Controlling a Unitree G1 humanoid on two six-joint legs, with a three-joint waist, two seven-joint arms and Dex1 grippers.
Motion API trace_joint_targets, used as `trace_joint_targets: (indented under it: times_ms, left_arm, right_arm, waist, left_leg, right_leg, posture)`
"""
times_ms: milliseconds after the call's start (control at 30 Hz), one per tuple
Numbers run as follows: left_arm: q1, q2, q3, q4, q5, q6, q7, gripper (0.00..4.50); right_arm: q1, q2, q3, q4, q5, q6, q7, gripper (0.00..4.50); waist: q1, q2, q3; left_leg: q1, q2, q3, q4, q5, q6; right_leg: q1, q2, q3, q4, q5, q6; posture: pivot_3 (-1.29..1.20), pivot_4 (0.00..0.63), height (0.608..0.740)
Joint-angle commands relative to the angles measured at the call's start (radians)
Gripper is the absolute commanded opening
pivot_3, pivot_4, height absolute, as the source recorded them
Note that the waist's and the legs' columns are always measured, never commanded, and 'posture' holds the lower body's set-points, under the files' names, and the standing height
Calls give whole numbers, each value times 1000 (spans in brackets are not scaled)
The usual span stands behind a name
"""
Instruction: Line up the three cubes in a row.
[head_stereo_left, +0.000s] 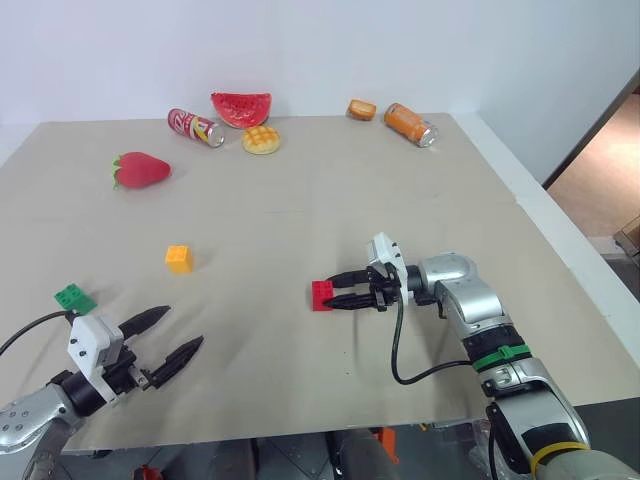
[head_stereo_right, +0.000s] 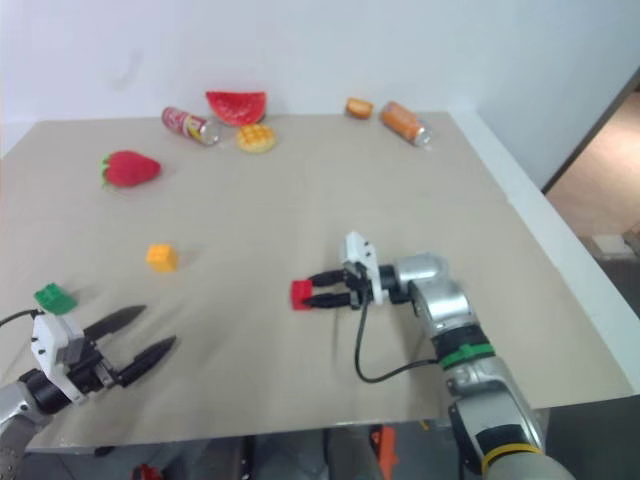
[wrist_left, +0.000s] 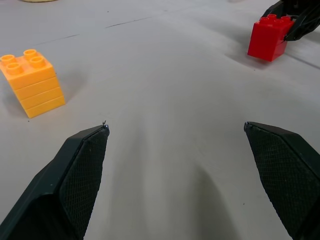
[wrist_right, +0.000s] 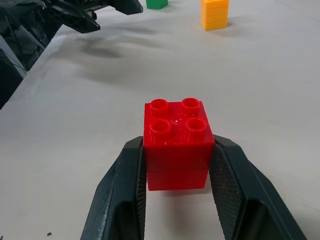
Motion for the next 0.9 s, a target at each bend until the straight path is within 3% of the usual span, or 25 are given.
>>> trace_joint_targets:
  times_ms: [33, 267, 367, 533, 767, 900]
  left_arm:
    - [0, 8, 10, -24, -9, -5, 2, 4500]
    - [2, 11, 14, -22, -8, -6, 2, 4500]
    - [-2, 10, 13, -20, -6, -7, 3, 4500]
    - [-14, 9, 8, -13, -3, -6, 5, 4500]
    - [6, -27, 23, -29, -38, 35, 59, 4500]
    - [91, -108, 78, -80, -109, 93, 173, 4500]
  right_arm:
    - [9, -10, 2, -56, 15, -2, 23, 1205]
    - [23, -17, 13, -40, -3, -9, 12, 1205]
    - [23, -17, 16, -21, -18, -26, -3, 2654]
    - [16, -35, 12, -10, -35, -55, 1, 4363]
    - [-9, -130, -37, -41, 12, -43, 69, 4470]
    - [-53, -198, -106, -27, 42, -45, 64, 4470]
  waist:
    - [0, 0, 0]
    - [0, 0, 0]
    - [0, 0, 0]
    - [0, 0, 0]
    - [0, 0, 0]
    - [-3, 0, 0]
  left_leg:
    - [0, 0, 0, 0, 0, 0]
    - [0, 0, 0, 0, 0, 0]
    - [0, 0, 0, 0, 0, 0]
    - [0, 0, 0, 0, 0, 0]
    - [0, 0, 0, 0, 0, 0]
    - [0, 0, 1, 0, 0, 0]
  right_leg:
    - [0, 0, 0, 0, 0, 0]
    - [0, 0, 0, 0, 0, 0]
    - [0, 0, 0, 0, 0, 0]
    - [0, 0, 0, 0, 0, 0]
    - [0, 0, 0, 0, 0, 0]
    - [0, 0, 1, 0, 0, 0]
  posture:
    - [0, 150, 740]
    - [0, 150, 740]
    - [0, 150, 740]
    - [0, 150, 740]
    - [0, 150, 740]
    - [0, 150, 740]
